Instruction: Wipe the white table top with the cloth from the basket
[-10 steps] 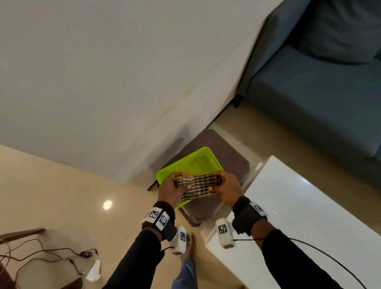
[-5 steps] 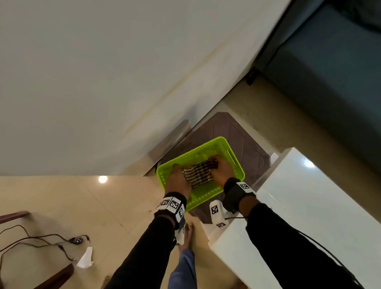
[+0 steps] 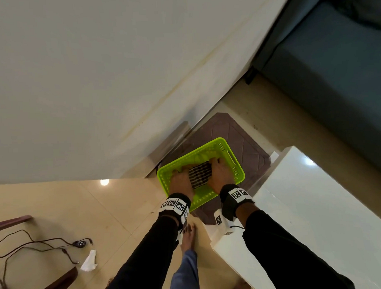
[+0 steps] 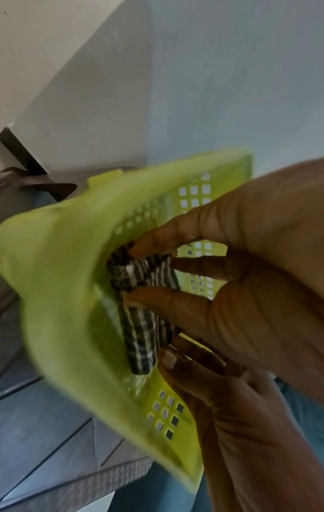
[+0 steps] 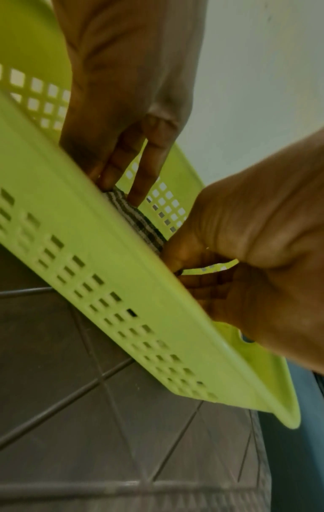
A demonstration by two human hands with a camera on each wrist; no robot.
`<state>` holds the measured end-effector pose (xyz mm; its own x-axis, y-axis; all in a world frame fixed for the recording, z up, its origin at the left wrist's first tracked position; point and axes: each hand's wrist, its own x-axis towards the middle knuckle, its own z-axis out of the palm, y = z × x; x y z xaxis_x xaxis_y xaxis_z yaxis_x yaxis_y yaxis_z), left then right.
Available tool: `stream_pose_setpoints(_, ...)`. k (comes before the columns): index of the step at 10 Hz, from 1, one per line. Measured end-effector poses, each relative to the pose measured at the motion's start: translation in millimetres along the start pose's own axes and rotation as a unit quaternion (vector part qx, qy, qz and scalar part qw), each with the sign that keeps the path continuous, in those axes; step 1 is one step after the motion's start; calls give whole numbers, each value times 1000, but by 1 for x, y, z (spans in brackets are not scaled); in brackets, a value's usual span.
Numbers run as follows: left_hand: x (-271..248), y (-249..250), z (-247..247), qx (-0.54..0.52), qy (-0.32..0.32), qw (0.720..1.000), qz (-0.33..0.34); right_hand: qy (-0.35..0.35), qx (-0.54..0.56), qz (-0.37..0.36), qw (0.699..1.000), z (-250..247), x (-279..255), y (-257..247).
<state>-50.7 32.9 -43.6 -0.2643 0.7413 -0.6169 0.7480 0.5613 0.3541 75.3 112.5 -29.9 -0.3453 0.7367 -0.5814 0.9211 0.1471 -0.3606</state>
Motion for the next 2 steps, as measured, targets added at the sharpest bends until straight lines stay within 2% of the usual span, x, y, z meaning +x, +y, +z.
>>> stream_pose_setpoints(1, 3, -1, 0, 18, -8, 1000, 20, -20, -8, -13, 1000, -2, -2, 1)
stream_pose_setpoints(2, -3, 0, -6, -4, -14, 1000, 14, 7, 15, -2, 1000, -8, -9, 7)
